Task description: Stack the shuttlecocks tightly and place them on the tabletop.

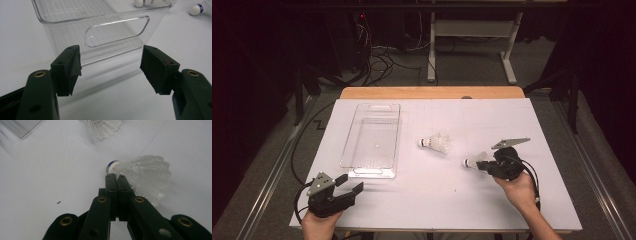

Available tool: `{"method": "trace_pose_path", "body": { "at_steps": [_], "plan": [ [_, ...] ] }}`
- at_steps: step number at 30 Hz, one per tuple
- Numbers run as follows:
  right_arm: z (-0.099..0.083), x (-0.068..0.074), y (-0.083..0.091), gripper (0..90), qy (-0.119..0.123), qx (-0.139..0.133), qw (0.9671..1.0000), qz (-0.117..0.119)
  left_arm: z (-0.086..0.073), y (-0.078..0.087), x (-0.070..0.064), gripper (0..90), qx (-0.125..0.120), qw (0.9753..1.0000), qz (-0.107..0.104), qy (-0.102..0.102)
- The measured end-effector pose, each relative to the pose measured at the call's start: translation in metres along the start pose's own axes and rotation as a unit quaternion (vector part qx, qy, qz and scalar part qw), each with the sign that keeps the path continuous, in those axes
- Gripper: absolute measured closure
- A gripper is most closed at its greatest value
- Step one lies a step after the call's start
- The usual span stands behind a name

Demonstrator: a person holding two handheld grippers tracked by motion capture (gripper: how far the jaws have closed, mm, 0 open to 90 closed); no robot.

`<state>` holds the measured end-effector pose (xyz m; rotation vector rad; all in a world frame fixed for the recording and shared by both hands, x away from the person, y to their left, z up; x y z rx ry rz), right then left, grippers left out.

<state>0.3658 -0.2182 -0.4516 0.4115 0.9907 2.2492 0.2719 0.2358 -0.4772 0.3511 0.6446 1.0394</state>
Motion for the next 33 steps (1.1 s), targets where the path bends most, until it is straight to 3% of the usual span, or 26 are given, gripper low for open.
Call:
{"method": "trace_pose_path", "body": {
  "at_steps": [14,33],
  "plan": [
    [0.015,-0.001,-0.003,90.0,0.004,-0.012,0.9999,0.001,0.000,-0.001,0.000,33.4,0.001,1.0000,0.000,0.000],
    [0.035,-0.004,-0.020,90.0,0.004,-0.018,0.9998,0.008,0.000,0.000,0.001,33.4,-0.001,1.0000,0.000,0.000]
  ]
}}
Point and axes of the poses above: each handheld gripper's, and its own axes: y roughly backward along the jaws, z roughly out of its top, x roughly to its left, the point moved 4 cm from there along -y, roughly forward along the jaws, and after that the axes turned 12 degrees about y, right-handed, at the moved point
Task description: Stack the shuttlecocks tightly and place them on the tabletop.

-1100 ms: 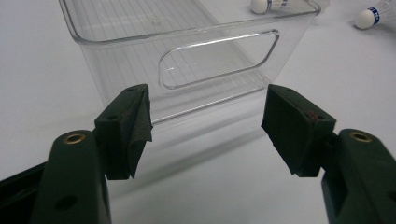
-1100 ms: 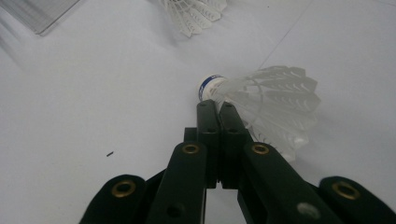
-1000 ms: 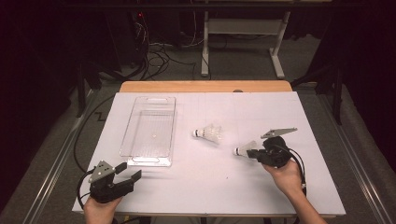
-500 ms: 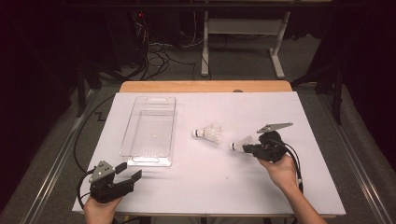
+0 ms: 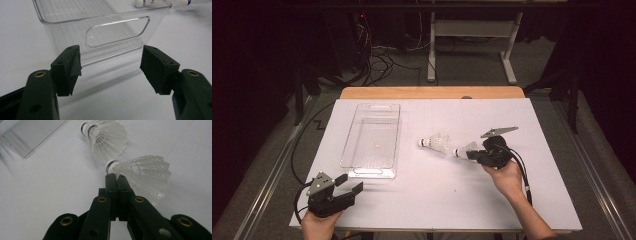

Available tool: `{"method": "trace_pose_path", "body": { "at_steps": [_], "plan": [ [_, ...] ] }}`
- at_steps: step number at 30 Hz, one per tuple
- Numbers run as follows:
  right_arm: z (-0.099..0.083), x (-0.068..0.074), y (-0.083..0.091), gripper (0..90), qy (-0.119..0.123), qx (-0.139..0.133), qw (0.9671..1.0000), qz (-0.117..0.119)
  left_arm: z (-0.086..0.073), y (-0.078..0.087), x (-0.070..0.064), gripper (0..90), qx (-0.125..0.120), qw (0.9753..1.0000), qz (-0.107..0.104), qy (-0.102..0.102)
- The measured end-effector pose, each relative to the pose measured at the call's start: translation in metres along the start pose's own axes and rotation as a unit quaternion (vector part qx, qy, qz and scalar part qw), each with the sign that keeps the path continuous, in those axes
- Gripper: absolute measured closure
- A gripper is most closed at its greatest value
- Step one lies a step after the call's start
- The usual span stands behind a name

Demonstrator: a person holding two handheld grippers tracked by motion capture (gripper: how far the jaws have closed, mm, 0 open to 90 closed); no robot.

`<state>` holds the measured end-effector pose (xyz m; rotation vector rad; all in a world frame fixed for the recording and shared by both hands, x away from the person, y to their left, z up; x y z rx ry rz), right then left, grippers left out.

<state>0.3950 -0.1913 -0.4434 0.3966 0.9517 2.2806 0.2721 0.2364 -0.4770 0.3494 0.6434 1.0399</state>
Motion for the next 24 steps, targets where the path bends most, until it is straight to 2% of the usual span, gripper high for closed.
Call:
{"method": "trace_pose_path", "body": {
  "at_steps": [24],
  "plan": [
    [0.020,-0.004,-0.019,90.0,-0.005,-0.007,1.0000,0.002,0.000,0.000,0.000,33.4,-0.001,1.0000,0.000,-0.001]
  ]
}}
Point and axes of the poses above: each handheld gripper's, and its own axes: y roughly backward along the jaws, z roughly out of its top, x roughly to its left, the point moved 4 cm from there along -y, roughly forward along the jaws, and after that the axes turned 12 degrees about y, right-handed, at the moved point
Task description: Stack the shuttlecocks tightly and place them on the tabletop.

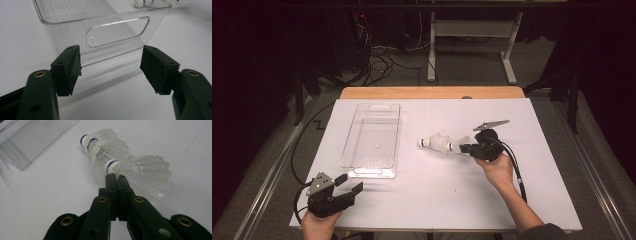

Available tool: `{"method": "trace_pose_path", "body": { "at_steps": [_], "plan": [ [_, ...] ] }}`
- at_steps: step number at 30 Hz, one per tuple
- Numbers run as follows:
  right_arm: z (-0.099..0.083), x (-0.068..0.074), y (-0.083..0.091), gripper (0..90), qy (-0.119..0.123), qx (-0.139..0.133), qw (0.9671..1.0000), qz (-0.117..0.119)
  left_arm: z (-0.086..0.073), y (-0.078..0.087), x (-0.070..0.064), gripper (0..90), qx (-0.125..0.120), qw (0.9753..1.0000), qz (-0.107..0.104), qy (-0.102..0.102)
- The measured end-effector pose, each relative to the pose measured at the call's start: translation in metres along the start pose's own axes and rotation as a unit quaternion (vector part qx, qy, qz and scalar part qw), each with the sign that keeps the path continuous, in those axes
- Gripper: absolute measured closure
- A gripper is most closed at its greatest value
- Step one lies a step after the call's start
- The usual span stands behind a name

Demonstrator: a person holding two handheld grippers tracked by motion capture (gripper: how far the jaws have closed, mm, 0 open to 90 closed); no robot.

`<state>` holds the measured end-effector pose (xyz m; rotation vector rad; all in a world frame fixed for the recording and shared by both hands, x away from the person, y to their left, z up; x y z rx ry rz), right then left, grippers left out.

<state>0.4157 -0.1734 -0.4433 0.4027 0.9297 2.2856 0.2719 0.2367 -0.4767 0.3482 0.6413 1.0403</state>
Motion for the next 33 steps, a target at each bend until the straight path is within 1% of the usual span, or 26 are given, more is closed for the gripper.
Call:
{"method": "trace_pose_path", "body": {
  "at_steps": [3,20,25,33],
  "plan": [
    [0.002,-0.001,-0.002,90.0,0.002,-0.001,1.0000,0.001,0.000,0.000,0.000,33.5,0.000,1.0000,0.000,0.000],
    [0.005,-0.001,-0.014,90.0,-0.006,-0.005,0.9999,0.007,0.000,0.000,0.000,33.6,0.001,1.0000,0.000,-0.001],
    [0.008,0.000,-0.016,90.0,-0.001,-0.005,0.9999,0.009,0.000,0.000,0.000,33.5,0.001,1.0000,0.000,-0.001],
    [0.012,0.003,-0.020,90.0,-0.001,-0.005,0.9999,0.012,0.000,-0.001,0.000,33.5,0.002,1.0000,-0.001,-0.001]
  ]
}}
Point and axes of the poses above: each handheld gripper's, and its own axes: y roughly backward along the jaws, z roughly out of its top, x roughly to its left, the point moved 4 cm from there along -y, roughly forward along the jaws, and after that the axes turned 12 degrees about y, right-handed, at the moved point
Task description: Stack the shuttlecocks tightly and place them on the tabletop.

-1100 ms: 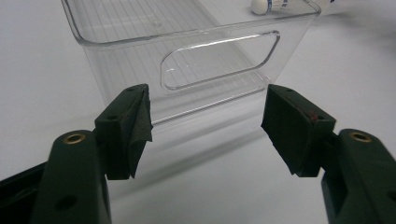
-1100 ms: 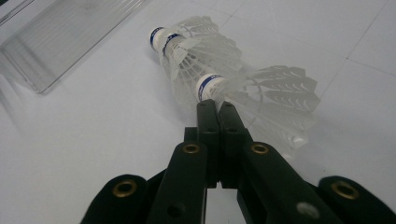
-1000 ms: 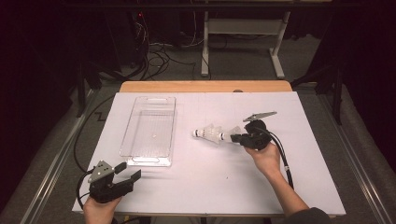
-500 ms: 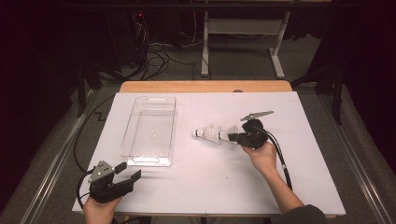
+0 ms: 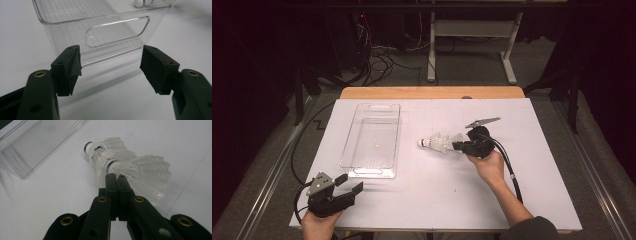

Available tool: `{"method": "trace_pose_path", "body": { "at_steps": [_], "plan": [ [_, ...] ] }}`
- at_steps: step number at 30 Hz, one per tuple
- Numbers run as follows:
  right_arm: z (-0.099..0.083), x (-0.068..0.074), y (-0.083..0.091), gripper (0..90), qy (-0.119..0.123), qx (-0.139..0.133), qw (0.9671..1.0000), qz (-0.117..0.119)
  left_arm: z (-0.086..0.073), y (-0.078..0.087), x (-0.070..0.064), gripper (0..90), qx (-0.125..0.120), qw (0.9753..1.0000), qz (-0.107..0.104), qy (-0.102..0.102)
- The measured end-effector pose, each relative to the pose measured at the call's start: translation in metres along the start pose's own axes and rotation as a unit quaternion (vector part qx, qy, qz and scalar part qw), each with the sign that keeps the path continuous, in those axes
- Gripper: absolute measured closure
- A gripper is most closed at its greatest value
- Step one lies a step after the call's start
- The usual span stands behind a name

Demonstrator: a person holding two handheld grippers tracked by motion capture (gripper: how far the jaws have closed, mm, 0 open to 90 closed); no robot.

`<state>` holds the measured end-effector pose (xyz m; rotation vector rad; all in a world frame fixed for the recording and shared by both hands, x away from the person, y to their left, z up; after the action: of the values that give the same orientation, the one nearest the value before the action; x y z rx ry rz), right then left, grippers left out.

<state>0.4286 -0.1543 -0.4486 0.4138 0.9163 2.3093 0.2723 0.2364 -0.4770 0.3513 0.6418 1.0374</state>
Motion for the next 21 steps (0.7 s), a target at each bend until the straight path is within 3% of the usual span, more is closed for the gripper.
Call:
{"method": "trace_pose_path", "body": {
  "at_steps": [21],
  "plan": [
    [0.006,0.003,-0.016,90.0,-0.002,-0.008,0.9999,0.010,0.000,0.001,0.001,33.6,-0.002,1.0000,-0.001,0.001]
  ]
}}
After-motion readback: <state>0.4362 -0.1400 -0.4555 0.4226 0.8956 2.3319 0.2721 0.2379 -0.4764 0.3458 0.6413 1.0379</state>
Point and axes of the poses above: each handheld gripper's, and its own axes: y roughly backward along the jaws, z roughly out of its top, x roughly to its left, the point moved 4 cm from there along -y, roughly forward along the jaws, and after that the axes turned 12 degrees about y, right-handed, at the moved point
